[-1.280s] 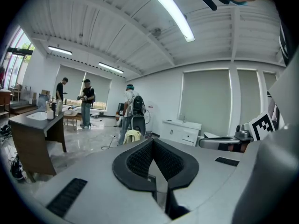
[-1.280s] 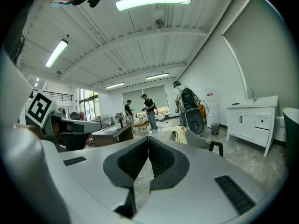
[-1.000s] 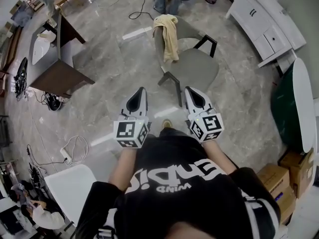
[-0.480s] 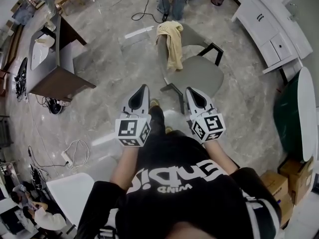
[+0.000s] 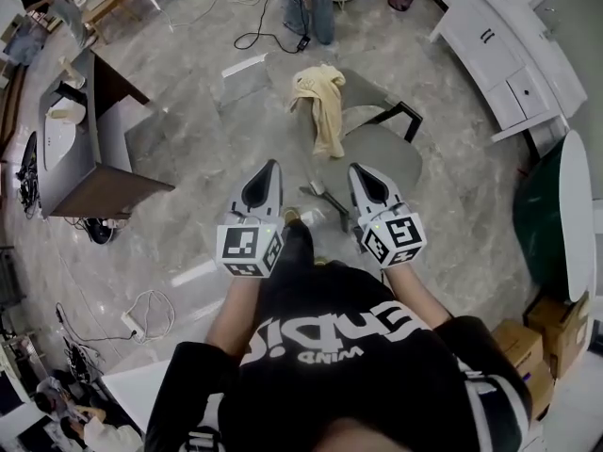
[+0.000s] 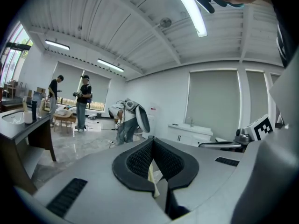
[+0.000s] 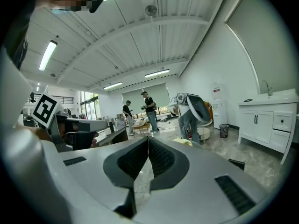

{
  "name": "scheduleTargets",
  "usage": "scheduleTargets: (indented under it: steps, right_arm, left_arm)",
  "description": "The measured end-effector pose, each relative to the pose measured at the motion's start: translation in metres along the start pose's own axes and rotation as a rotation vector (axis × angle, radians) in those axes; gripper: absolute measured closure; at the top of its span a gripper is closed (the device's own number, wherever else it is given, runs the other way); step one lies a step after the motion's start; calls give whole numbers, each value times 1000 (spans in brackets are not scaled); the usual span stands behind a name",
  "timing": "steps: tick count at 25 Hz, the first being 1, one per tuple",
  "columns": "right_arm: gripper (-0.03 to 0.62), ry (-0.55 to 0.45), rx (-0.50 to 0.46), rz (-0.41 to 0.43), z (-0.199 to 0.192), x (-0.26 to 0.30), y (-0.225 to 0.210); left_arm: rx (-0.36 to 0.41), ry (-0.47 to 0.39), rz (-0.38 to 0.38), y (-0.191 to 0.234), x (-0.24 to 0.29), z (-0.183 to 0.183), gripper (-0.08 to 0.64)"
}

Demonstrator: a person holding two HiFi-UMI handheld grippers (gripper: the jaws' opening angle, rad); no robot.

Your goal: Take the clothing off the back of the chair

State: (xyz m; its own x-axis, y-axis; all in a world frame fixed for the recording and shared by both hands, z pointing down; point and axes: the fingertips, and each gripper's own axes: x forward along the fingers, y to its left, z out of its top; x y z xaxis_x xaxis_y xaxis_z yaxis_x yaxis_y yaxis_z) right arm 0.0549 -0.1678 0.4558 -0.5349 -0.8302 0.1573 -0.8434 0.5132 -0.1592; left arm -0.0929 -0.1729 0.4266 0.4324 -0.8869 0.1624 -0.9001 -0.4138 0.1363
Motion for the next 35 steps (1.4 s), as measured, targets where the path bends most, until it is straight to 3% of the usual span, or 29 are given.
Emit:
scheduleTargets:
  steps: [13,21,22,27,35]
  right_arm:
    - [578,-41,26,-9,42,101,-17]
    - [577,-22,23,67,48,127,-22]
    - [566,-19,23,81,50,130,-22]
    - [343,15,8,188,49,148,-16]
    - [333,85,-25,183,24,178,-43]
  left_arm:
    - [-9,13,-98,63,87,36,545]
    - [-32,8,-75,74,109,44,545]
    - [-38,7,-71,75,111,45,545]
    - [-35,1,-66,76,124,49,545]
    - [-33,1,-59,79,142,48,545]
